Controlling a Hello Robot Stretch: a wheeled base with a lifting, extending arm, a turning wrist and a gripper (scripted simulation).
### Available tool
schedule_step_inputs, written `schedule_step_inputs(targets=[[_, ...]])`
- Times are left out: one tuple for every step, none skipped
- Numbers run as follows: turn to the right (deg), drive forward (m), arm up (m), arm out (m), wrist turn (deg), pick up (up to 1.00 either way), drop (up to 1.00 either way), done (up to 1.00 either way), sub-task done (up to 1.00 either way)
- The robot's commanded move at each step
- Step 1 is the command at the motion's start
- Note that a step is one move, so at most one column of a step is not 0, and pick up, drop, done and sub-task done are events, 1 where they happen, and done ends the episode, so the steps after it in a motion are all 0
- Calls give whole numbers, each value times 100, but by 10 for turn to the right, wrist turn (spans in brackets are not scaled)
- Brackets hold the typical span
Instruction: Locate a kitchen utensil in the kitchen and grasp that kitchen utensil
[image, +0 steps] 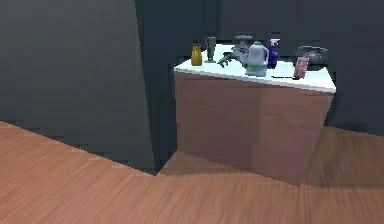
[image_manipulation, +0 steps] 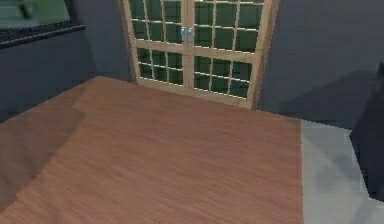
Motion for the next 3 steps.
schedule_step_inputs(targets=[[0, 100, 0, 0, 0, 0, 0, 0, 0], [-210, 0, 0, 0, 0, 0, 0, 0, 0], [0, 10, 0, 0, 0, 0, 0, 0, 0]])
